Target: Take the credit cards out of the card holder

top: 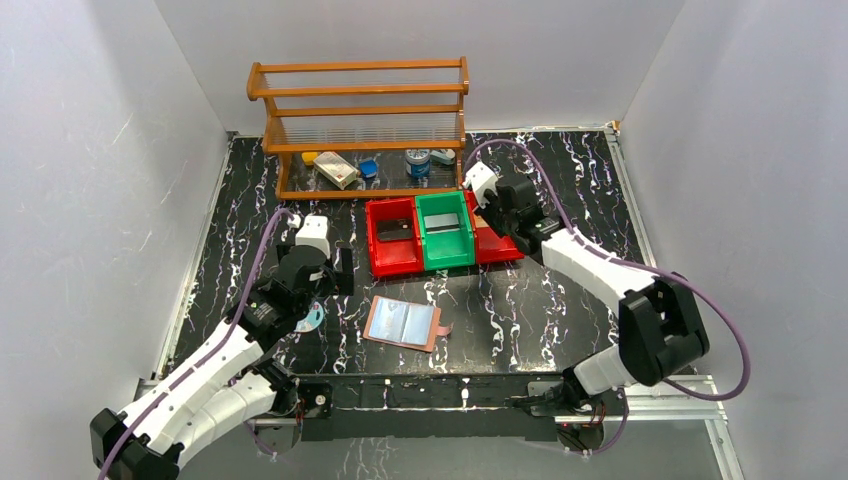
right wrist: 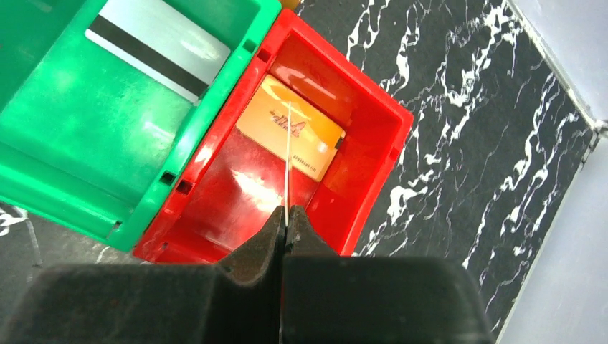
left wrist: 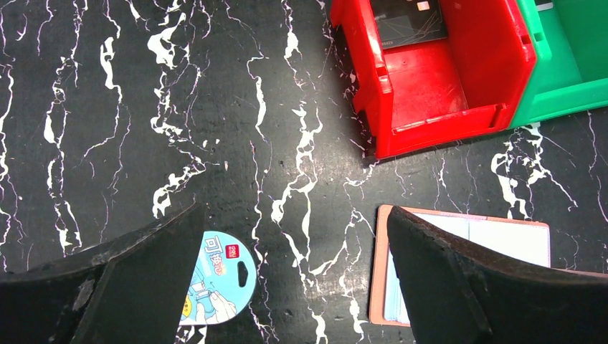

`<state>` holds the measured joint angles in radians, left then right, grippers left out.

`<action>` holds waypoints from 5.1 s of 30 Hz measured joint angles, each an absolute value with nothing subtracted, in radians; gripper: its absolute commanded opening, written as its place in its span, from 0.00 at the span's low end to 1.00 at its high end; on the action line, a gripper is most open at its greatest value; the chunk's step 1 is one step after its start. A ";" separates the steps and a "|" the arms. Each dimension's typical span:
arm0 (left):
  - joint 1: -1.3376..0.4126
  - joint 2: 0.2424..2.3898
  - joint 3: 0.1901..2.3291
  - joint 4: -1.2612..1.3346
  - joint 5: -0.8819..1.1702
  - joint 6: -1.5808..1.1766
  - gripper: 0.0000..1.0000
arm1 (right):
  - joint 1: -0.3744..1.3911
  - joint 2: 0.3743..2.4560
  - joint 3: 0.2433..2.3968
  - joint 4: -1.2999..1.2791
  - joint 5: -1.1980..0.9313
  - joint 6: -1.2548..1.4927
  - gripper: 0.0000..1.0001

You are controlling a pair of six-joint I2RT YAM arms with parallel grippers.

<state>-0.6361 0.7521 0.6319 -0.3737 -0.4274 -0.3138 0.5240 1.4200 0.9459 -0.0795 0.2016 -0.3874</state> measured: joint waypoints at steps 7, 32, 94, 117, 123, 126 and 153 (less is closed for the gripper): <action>-0.636 0.765 0.632 -0.373 -0.427 -0.314 0.98 | 0.471 1.555 1.026 -0.073 0.138 -0.517 0.01; -0.636 0.778 0.632 -0.366 -0.422 -0.314 0.98 | 0.456 1.820 1.130 -0.010 0.128 -0.797 0.04; -0.636 0.809 0.629 -0.352 -0.393 -0.314 0.98 | 0.427 1.669 1.127 -0.087 0.028 -0.620 0.46; -0.636 0.809 0.629 -0.351 -0.393 -0.314 0.98 | 0.461 1.224 0.788 0.030 -0.315 0.747 0.94; -0.636 0.809 0.629 -0.352 -0.398 -0.315 0.98 | 0.778 1.202 0.789 -0.089 0.010 0.891 0.90; -0.636 0.809 0.629 -0.352 -0.406 -0.316 0.98 | 0.925 1.245 0.813 -0.165 0.149 0.953 0.88; -0.537 0.838 0.638 -0.495 -0.646 -0.527 0.98 | 1.182 1.790 1.205 -0.391 0.336 1.089 0.75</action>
